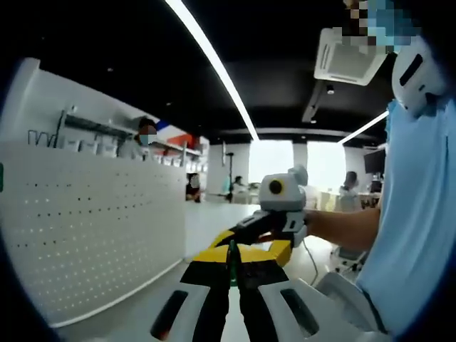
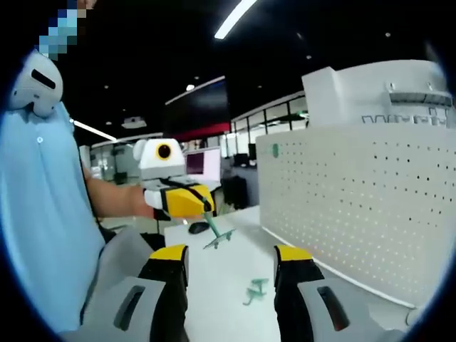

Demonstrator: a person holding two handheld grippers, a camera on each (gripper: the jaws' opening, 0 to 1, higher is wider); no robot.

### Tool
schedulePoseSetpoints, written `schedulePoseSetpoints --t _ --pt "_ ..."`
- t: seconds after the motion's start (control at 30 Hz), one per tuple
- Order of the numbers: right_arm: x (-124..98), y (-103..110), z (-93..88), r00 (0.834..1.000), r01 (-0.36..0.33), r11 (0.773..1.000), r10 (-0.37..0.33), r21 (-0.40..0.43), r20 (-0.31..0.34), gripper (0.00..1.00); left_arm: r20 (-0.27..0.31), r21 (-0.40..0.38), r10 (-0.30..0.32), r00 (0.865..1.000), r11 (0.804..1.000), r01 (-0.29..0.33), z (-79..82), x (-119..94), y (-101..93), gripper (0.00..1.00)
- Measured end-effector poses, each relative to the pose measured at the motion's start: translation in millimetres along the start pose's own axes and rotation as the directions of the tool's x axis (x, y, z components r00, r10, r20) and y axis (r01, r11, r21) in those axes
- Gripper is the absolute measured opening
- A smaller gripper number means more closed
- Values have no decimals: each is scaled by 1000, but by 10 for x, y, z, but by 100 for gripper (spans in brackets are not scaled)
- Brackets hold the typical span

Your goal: Insert the hook assembly into the mounting plate slot until the hook locks in place.

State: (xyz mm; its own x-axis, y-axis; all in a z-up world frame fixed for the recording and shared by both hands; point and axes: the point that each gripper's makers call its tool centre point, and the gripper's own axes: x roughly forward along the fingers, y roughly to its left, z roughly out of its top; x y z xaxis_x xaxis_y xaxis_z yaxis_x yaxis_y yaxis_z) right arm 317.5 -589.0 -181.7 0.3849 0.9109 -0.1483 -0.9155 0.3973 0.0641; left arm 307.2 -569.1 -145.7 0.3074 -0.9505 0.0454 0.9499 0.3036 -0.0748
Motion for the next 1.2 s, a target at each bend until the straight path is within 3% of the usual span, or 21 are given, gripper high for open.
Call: schedulePoseSetpoints --t 0.53,0.87,1.2 --pt "-24 256 208 987 -136 989 131 48 96 29 83 -52 -108 991 992 113 157 17 -215 2" --pt "-85 382 355 969 -198 978 185 63 164 25 184 -119 -157 970 976 181 325 -32 -289 2" --pt "-112 460 454 953 -242 968 224 71 202 18 239 -149 -168 956 967 207 390 -61 -328 2"
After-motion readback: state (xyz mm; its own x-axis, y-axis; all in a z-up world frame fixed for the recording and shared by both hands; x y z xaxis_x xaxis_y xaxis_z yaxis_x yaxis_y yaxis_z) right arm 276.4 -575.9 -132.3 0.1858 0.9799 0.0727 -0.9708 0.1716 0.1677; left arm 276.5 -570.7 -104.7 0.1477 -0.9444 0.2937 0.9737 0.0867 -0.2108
